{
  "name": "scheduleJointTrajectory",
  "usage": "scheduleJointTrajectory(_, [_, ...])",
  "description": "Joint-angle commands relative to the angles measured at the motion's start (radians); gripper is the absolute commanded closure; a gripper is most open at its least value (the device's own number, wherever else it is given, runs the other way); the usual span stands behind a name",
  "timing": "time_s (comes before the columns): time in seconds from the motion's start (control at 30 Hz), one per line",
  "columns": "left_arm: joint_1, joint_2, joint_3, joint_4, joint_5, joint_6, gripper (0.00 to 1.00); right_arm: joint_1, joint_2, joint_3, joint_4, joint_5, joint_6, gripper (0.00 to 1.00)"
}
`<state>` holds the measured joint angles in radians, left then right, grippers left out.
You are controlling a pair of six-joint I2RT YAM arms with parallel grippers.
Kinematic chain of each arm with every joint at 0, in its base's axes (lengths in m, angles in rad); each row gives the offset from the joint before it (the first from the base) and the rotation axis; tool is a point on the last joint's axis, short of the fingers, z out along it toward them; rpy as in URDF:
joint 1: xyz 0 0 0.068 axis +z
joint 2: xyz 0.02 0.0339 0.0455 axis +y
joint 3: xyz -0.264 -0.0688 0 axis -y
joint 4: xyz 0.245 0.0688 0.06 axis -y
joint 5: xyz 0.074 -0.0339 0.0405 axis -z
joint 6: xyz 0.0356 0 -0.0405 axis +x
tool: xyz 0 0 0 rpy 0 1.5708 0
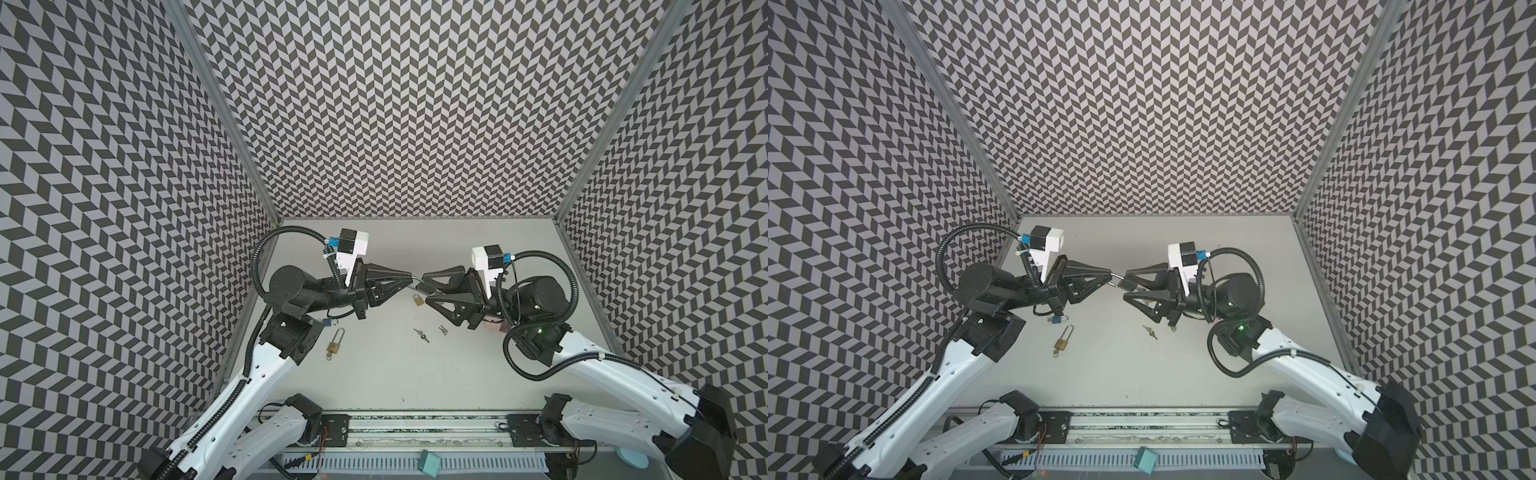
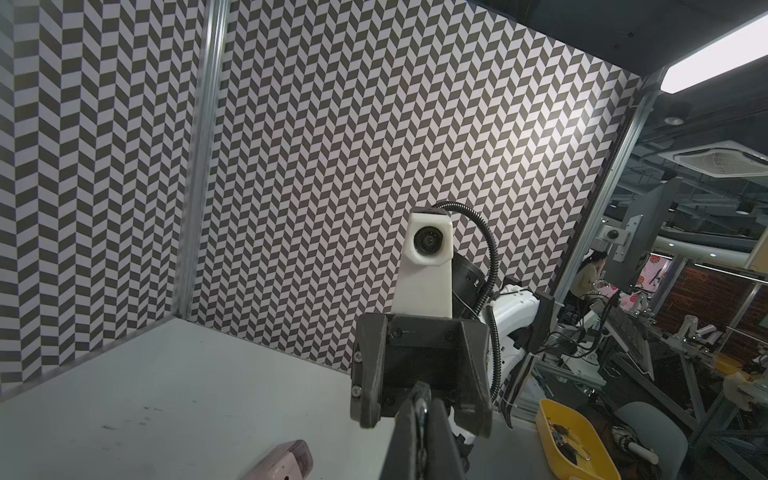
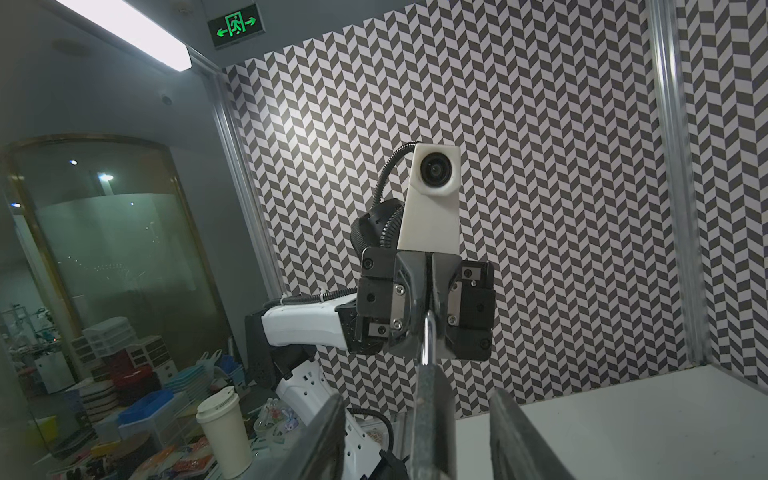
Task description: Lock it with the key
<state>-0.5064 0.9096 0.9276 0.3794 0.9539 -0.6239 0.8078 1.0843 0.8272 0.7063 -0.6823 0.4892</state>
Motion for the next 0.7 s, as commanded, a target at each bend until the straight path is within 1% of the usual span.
scheduleJointTrajectory(0.0, [-0.005,-0.005,-0.003,0.058,-0.017,-0.017,1.00,0.011,0.004,-0.006,0.054,0.010,-0.045,0.49])
scheduleJointTrajectory(0.2, [-0.006,0.000,-0.007,0.075,-0.019,-0.033,1.00,0.021,0.012,-0.007,0.055,0.026,-0.072,0.59])
scheduleJointTrajectory(0.43, [-0.004,0.005,-0.018,0.100,-0.019,-0.051,1.00,0.024,0.018,-0.005,0.056,0.034,-0.068,0.70])
scheduleJointTrajectory(0.67, [-0.005,0.004,-0.022,0.099,-0.029,-0.052,1.00,0.025,0.012,-0.010,0.053,0.039,-0.061,0.89])
